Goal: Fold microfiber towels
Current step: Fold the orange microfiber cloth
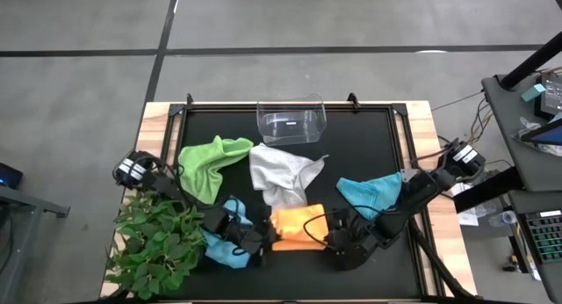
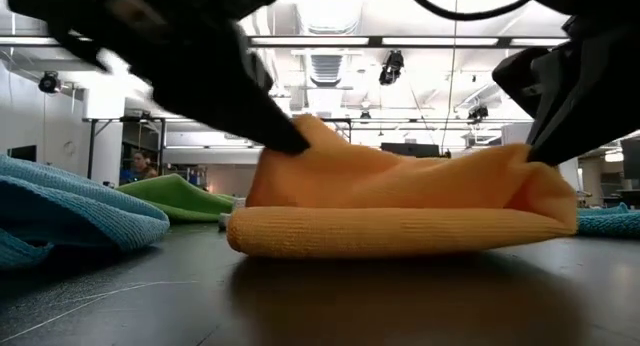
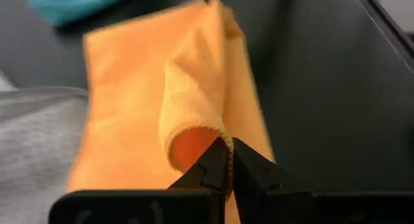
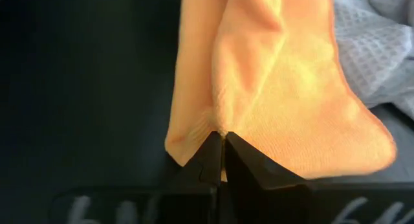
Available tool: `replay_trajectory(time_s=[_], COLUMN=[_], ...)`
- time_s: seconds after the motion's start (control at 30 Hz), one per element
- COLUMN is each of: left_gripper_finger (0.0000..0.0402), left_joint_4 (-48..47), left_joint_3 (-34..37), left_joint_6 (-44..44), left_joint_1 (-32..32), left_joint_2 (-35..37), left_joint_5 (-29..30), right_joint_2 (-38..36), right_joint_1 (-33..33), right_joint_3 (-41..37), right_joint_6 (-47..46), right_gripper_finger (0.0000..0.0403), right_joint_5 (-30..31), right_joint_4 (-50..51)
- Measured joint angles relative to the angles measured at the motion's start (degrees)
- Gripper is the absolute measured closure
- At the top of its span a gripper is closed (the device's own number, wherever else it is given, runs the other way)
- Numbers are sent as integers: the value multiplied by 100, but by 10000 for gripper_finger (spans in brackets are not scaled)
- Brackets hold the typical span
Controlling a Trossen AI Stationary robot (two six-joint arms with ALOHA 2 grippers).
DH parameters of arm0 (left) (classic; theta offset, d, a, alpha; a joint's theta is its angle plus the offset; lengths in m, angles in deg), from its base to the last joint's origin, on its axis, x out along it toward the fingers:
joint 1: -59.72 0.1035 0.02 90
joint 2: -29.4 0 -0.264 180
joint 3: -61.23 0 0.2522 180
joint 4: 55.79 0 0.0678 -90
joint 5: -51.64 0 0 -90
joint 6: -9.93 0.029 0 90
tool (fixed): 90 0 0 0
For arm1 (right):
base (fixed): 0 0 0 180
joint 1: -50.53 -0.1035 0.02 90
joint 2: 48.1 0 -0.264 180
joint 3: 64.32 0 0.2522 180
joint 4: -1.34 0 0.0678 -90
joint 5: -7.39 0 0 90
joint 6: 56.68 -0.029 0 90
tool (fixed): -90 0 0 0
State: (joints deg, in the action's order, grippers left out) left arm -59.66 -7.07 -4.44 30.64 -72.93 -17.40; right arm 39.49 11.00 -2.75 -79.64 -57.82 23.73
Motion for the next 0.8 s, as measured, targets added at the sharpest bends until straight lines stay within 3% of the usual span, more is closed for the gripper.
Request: replay_trajectory(time_s=[0.53,0.8], left_gripper_finger=[400,328], left_joint_4=[-107,-147], left_joint_3=[154,159], left_joint_6=[-371,-328], left_joint_1=[-142,-218], left_joint_2=[-38,-38], left_joint_5=[-725,-814], right_joint_2=[70,57], right_joint_1=[-96,-96], right_joint_3=[-70,-70], right_joint_6=[-195,-192], right_gripper_finger=[391,317], right_joint_5=[-296,-585], right_joint_4=[-47,-135])
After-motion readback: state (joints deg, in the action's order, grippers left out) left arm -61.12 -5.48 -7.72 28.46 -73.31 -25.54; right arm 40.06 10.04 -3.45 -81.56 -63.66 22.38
